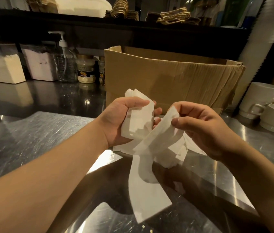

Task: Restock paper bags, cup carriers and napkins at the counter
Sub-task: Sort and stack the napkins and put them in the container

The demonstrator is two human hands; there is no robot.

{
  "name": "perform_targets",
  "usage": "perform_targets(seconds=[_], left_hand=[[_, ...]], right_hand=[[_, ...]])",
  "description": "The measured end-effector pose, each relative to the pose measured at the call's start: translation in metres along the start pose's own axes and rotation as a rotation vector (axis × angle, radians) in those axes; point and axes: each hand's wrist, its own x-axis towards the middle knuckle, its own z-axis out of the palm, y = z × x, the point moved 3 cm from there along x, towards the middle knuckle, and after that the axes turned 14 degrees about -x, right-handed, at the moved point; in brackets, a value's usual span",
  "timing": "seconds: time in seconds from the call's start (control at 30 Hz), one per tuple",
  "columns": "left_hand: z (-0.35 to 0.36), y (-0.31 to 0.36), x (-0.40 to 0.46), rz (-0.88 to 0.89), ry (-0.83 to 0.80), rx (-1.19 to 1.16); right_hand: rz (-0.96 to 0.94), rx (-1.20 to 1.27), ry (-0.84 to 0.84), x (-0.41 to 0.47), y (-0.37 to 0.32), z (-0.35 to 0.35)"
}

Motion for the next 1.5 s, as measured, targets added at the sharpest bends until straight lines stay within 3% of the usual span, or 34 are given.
perform_targets(seconds=[0.3,0.57,0.67,0.8,0.87,1.0,1.17,1.37,1.5], left_hand=[[0.003,-0.014,0.000,-0.060,0.054,0.218],[0.005,-0.026,0.007,-0.217,-0.159,0.108],[0.002,-0.027,0.005,-0.175,-0.099,0.113],[0.002,-0.020,0.004,-0.078,0.042,0.078],[0.003,-0.013,0.002,-0.015,0.042,-0.033],[0.004,0.002,-0.003,0.068,0.006,-0.251],[-0.001,0.007,-0.004,0.126,0.063,-0.177],[0.001,0.007,-0.004,0.171,0.094,-0.211],[0.002,0.006,-0.003,0.114,0.056,-0.229]], right_hand=[[0.133,-0.090,0.227,0.002,0.002,0.002],[0.163,-0.205,0.250,0.001,0.004,0.015],[0.145,-0.266,0.349,0.001,0.008,0.014],[0.039,-0.560,0.498,0.001,0.011,0.009],[-0.042,-0.702,0.463,0.000,0.011,0.008],[-0.221,-0.991,0.224,0.001,0.015,0.017],[-0.525,-1.292,0.275,0.000,0.005,0.042],[-0.727,-1.232,0.270,-0.008,-0.004,0.052],[-0.570,-0.849,0.336,-0.006,-0.006,0.046]])
